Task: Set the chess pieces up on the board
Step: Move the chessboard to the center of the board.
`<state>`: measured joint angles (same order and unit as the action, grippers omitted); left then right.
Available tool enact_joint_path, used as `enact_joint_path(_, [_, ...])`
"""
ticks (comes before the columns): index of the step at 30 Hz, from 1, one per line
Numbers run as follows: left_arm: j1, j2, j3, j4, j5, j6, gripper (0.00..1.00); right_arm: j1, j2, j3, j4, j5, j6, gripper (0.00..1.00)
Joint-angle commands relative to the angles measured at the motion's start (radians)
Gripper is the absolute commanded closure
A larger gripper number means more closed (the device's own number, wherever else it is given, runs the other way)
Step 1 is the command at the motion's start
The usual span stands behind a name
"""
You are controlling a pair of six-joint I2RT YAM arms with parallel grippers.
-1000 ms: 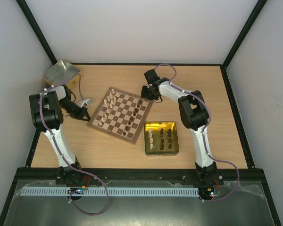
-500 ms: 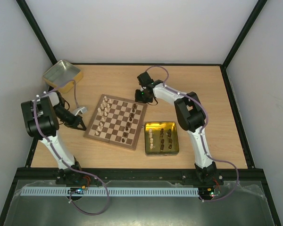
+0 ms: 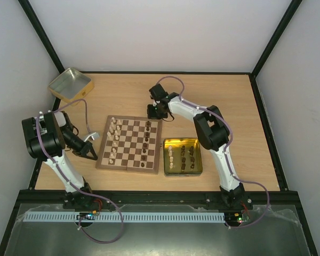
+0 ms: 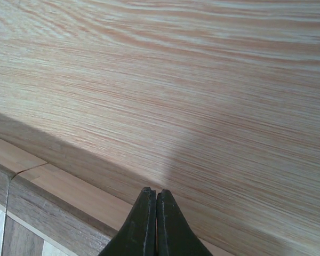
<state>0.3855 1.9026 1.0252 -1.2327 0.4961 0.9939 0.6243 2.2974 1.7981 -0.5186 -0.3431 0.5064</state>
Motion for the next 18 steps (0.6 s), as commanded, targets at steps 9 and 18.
enact_joint_path(9, [-0.008, -0.022, -0.068, -0.029, -0.022, 0.081, 0.98, 0.038, -0.031, -0.122, -0.008, -0.018, -0.008, 0.98])
enact_joint_path(18, [-0.025, -0.017, -0.107, -0.031, -0.027, 0.092, 0.98, 0.063, -0.065, -0.174, 0.008, 0.001, -0.017, 0.98])
